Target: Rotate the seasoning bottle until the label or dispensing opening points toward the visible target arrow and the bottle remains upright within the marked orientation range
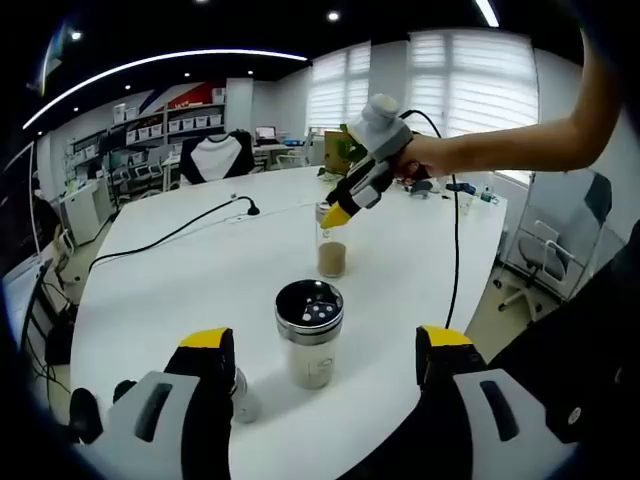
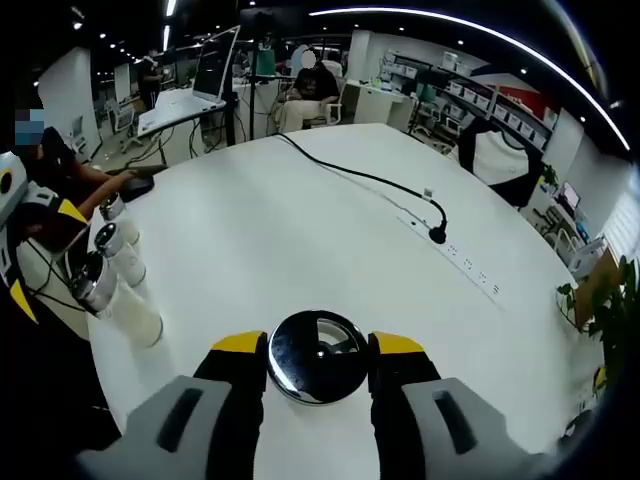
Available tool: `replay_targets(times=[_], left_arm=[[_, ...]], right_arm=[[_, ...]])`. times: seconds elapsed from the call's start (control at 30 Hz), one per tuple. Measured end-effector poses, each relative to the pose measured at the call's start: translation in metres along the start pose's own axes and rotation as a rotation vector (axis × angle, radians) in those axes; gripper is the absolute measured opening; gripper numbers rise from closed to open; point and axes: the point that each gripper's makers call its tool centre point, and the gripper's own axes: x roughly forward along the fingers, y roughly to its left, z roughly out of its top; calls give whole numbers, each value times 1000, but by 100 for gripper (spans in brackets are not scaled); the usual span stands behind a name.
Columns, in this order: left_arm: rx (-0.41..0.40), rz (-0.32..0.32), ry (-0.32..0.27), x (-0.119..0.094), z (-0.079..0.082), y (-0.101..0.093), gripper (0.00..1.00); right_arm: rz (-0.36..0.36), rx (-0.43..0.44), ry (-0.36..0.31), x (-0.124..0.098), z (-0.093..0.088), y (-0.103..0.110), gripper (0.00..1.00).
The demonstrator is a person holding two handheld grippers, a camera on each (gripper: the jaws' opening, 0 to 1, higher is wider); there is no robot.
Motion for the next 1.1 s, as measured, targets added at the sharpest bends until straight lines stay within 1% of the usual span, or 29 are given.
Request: replay_targets(times=[0.07,0.2,0.3,0.37,0.4,0.43,0.5,0.57,0.63,0.7,0.8,0.87,0.97,1.1], left_arm=[[-1,-12,-12,0,1,-2,75],[6,-45,-16,1,0,-8,75],[33,-76,-23,2,1,-14,74],[54,-95,-36,0,5,-19,73],[68,-105,-53,0,8,-22,73],[73,-118,-56,1,8,-25,73],[74,-136,-54,4,4,-29,73],[68,-164,-45,7,-2,-35,73],[63,-181,-37,9,-7,-40,73],[77,-179,-52,9,-5,-41,74],[84,-183,-55,8,-5,-39,73],[88,-180,-55,8,-5,-37,72],[96,-172,-59,6,-6,-35,72],[120,-160,-74,4,-4,-35,71]], right_arm=[[0,1,2,-3,-1,9,38],[4,0,5,-9,-5,25,37],[4,25,-13,-14,-5,37,37],[5,34,-16,-17,-7,42,37],[5,35,-18,-18,-7,45,37],[4,35,-17,-20,-8,47,36],[0,44,-19,-22,-10,53,36],[-2,62,-32,-23,-10,56,36],[-6,75,-30,-24,-11,60,36],[-10,77,-28,-24,-12,63,36],[-13,75,-28,-26,-11,69,35],[-1,84,-24,-26,-12,73,35],[-8,78,-15,-26,-13,74,35],[-13,80,-11,-27,-14,75,35]])
